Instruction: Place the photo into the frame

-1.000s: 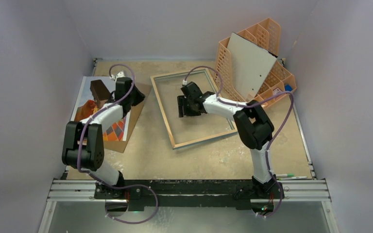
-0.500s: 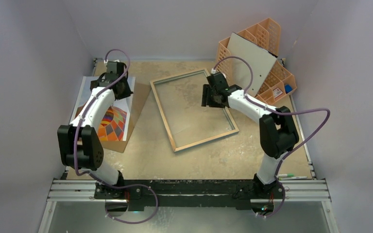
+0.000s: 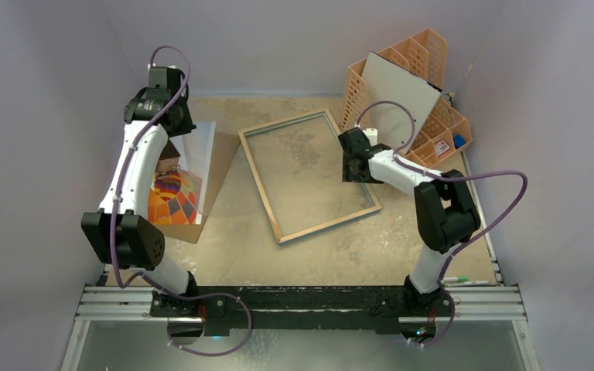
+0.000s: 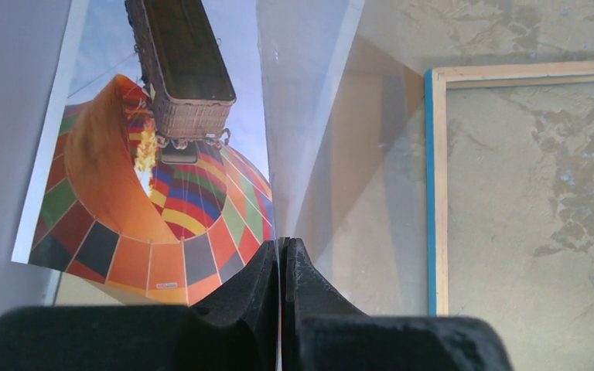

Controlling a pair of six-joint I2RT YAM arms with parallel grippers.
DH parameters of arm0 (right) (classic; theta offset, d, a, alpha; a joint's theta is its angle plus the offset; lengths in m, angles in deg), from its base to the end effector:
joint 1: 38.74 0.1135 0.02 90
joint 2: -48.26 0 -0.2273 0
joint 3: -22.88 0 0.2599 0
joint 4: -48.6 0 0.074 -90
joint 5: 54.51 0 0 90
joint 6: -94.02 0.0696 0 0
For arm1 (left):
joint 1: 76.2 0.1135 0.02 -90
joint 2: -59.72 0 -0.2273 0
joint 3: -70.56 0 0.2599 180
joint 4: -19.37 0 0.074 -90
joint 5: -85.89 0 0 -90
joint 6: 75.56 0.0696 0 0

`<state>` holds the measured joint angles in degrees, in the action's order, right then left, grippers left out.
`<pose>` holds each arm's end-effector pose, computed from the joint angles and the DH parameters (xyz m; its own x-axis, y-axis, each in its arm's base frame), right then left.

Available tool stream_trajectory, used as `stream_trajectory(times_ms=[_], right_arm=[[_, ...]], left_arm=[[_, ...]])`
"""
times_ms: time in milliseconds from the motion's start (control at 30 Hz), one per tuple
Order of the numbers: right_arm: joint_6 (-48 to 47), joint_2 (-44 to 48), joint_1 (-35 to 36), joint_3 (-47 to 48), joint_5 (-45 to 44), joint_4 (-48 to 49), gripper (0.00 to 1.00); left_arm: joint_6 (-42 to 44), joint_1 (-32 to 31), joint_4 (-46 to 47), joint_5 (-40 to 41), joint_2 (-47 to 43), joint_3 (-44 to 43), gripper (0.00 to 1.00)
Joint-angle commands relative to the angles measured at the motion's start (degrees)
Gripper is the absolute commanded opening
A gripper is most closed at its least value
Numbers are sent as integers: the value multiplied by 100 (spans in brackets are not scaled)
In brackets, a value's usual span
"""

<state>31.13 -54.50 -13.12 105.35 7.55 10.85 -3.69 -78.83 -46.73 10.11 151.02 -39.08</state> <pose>0.3619 0.1374 0.1301 -0.7531 0.0853 -0.6523 0.2076 0.9717 -0.1126 0.3674 0.0002 0.3178 -0.6653 -0.2714 -0.6955 -0.3446 0.9380 -0.0364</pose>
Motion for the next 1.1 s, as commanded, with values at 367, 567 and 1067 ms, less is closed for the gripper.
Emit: stream_trajectory(times_ms=[367,567,1067], right_arm=[[-527,-206,-454,-103,986,509,78],[-673,-340,-599,-222,1237,670,76],[-301,599,-485,-1242,1840,959,19]], left_arm=[[310,81,-1077,193,-51,-1969,0],[280,85,-1020,-358,-81,-2116,0],[-151,84,-621,-933,-102,-2595,0]])
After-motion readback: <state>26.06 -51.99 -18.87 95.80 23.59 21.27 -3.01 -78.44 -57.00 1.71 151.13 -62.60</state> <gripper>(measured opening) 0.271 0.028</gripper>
